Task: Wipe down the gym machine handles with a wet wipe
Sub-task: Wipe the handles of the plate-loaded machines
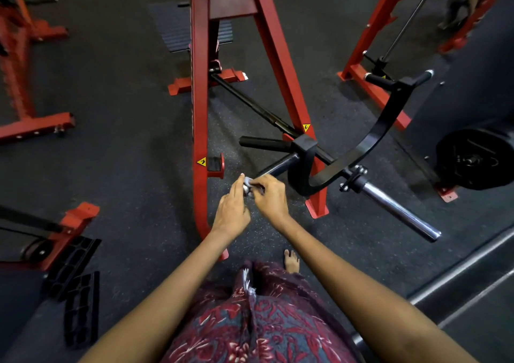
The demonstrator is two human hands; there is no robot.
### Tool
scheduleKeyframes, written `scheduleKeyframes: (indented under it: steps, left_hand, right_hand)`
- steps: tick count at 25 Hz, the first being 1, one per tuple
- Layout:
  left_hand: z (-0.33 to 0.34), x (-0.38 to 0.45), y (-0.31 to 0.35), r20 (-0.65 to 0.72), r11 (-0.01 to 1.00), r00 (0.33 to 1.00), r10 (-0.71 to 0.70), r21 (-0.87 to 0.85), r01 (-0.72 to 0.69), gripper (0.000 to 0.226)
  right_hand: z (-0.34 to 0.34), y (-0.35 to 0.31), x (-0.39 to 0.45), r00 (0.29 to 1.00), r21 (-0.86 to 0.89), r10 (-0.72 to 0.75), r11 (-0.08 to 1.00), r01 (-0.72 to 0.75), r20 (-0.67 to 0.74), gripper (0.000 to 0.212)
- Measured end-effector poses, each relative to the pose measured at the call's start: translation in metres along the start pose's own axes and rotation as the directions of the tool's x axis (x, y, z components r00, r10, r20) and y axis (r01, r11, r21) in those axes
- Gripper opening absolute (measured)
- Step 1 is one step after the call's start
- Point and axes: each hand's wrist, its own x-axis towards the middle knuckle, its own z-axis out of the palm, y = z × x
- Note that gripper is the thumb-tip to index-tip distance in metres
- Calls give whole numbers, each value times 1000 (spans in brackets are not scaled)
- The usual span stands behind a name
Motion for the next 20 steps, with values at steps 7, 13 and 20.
scheduleKeyframes:
  steps: [7, 13, 20]
  left_hand:
    - [-12, 7, -7, 108, 998, 994, -8, 55, 2, 81]
    - [-19, 8, -3, 111, 993, 993, 35, 107, -47, 73]
    - [-13, 7, 5, 70, 982, 997, 25, 183, -38, 68]
  right_hand:
    - [-4, 9, 4, 873, 210, 382, 920, -330, -302, 12]
    - [14, -5, -19, 934, 235, 339, 922, -306, -115, 8]
    - [-65, 41, 58, 851, 133, 417, 909, -396, -319, 18]
